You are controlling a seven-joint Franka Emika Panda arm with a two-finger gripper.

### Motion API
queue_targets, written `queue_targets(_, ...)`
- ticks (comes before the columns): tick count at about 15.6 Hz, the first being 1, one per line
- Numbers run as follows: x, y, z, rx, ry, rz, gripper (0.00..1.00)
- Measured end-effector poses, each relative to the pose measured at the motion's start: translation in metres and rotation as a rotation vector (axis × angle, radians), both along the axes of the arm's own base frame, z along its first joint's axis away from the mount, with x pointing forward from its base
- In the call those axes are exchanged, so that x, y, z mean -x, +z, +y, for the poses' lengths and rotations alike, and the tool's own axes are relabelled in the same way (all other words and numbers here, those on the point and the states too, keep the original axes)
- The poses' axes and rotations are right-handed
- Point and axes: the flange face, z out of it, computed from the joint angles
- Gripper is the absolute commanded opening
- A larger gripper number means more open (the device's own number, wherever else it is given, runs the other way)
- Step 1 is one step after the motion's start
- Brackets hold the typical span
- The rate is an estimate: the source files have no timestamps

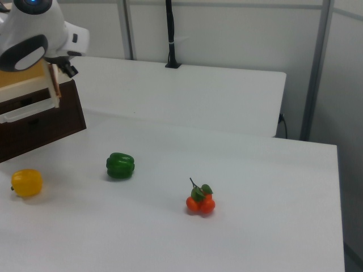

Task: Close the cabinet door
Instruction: 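Push the door edge with the gripper, swinging it toward the cabinet body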

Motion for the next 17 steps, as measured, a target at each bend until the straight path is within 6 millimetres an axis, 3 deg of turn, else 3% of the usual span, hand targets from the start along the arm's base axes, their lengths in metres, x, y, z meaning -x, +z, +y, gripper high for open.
queue_targets(17, 0.036, 0.001, 0.169, -0.002, 0.252, 0.039, 0.00)
